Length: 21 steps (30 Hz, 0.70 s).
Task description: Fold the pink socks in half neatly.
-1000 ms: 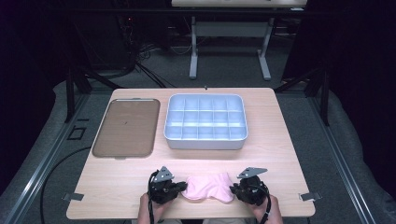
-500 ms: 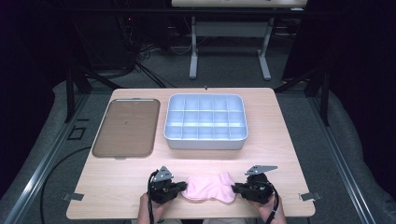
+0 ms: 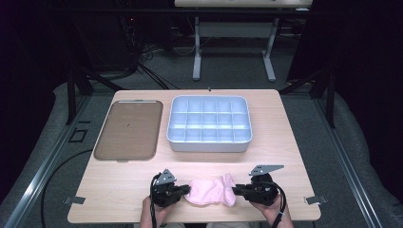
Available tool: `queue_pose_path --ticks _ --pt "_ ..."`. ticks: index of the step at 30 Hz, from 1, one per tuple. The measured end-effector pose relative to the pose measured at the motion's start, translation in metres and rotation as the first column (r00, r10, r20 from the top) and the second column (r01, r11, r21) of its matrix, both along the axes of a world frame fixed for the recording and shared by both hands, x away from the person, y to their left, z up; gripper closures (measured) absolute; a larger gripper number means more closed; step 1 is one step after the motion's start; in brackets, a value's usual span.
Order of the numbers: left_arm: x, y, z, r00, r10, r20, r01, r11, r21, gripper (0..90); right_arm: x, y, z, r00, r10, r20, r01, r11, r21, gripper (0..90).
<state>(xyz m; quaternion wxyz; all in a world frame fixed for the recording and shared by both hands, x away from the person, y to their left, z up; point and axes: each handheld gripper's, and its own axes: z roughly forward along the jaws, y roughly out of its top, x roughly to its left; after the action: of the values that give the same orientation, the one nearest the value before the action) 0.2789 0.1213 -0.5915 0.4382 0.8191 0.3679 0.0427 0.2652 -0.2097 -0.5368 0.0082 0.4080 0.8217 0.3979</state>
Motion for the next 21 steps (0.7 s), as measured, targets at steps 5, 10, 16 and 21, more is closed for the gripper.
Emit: queue_pose_path --ticks 5,10,16,21 --pt "0.000 0.000 0.000 1.0000 0.001 -0.003 -0.001 1.0000 -0.003 86.4 0.000 0.011 0.007 0.9994 0.034 0.009 -0.034 0.999 0.003 81.7" --pt "0.000 0.000 0.000 1.0000 0.001 -0.002 -0.001 1.0000 -0.003 86.4 0.002 0.029 0.012 0.9968 0.077 0.023 -0.077 0.997 -0.009 81.7" --pt "0.000 0.000 0.000 1.0000 0.000 0.000 0.000 1.0000 -0.001 86.4 0.006 0.054 0.014 0.9894 0.143 0.023 -0.142 0.989 -0.033 81.7" --pt "0.000 0.000 0.000 1.0000 0.001 0.002 -0.001 1.0000 0.000 86.4 0.009 0.072 0.012 0.9829 0.183 0.013 -0.182 0.982 -0.057 81.7"
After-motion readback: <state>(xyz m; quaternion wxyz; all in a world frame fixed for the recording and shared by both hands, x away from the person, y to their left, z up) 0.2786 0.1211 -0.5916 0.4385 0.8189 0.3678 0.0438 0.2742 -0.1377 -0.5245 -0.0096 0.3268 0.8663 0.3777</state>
